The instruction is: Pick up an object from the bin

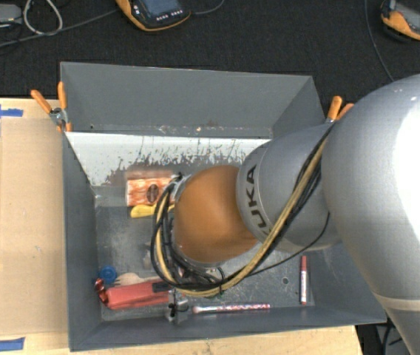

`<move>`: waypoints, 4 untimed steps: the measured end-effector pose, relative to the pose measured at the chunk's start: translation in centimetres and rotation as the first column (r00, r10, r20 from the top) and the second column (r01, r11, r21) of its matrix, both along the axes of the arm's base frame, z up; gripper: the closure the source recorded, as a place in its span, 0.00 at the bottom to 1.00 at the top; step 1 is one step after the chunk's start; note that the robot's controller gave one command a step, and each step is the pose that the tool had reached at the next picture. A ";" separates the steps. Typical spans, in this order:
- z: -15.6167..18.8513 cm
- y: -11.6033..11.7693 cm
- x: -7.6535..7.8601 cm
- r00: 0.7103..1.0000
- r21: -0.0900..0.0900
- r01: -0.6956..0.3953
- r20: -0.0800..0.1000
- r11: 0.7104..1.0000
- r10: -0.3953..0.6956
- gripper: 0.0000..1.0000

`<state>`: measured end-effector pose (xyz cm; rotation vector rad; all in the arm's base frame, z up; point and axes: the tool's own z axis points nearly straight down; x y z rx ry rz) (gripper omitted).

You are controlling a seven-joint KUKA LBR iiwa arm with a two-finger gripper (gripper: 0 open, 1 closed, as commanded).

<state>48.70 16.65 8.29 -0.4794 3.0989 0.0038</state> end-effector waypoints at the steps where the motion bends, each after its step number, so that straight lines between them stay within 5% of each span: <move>1: -4.2 0.5 1.3 0.999 0.014 0.002 0.046 1.000 -0.003 0.00; 2: -1.4 0.4 -0.4 0.988 0.014 0.150 0.025 0.989 -0.150 0.00; 3: -1.0 0.0 0.4 0.996 0.015 0.083 0.038 0.996 -0.083 0.00; 4: -0.2 3.4 0.1 0.978 0.014 0.206 0.019 0.978 -0.206 1.00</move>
Offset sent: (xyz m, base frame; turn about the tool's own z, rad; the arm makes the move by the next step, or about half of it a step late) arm -0.0112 0.0043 -0.0074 0.1618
